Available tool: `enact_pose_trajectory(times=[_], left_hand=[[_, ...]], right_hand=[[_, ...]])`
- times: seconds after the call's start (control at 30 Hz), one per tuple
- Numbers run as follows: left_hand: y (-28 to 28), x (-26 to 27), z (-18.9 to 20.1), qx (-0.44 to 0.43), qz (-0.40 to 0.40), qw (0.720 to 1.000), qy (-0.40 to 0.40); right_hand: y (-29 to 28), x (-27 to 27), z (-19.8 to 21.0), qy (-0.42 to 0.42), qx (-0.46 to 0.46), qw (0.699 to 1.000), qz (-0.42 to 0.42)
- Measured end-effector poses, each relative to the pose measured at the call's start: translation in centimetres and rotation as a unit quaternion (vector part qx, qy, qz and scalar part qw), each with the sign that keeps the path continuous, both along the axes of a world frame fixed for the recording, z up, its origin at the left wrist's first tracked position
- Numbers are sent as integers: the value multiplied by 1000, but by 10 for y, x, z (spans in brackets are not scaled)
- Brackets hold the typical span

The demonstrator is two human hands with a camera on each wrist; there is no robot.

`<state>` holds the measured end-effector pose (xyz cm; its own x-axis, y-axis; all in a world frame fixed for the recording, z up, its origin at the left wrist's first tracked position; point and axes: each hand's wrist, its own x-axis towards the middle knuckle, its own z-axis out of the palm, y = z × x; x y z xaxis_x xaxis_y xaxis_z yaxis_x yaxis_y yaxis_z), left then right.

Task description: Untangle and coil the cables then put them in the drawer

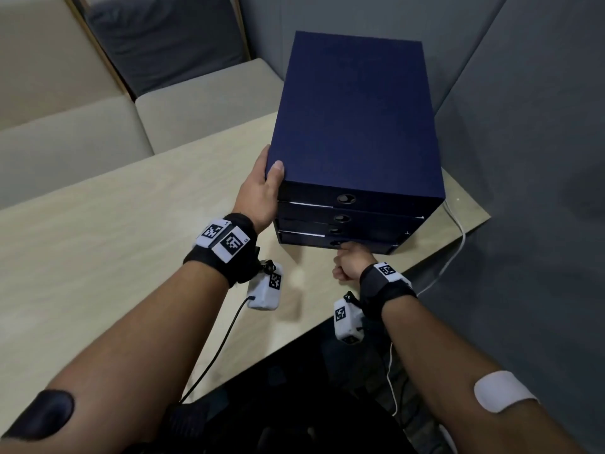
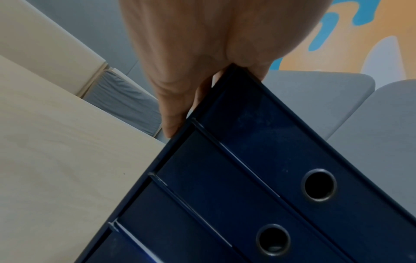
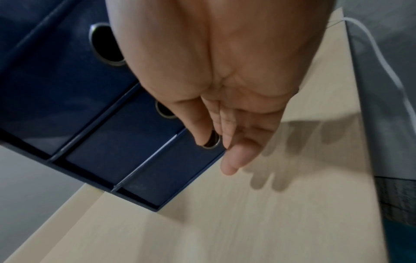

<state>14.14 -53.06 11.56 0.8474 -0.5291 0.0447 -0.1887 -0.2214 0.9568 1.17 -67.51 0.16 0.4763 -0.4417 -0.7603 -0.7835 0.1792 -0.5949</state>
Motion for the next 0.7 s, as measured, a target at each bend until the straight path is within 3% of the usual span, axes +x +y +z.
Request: enact_pose_trajectory(times=[0.13,0.5,0.7], left_hand=[[0,-1,0,1,8,1000,2],[3,-7,-1,-6,17,998,56],[36,-18,11,70,72,992,73]], right_hand=[[1,-2,5,10,10,1000,0],[-15,-7,24,-41,-31,988,144],[-2,6,52,-101,-79,970,204]])
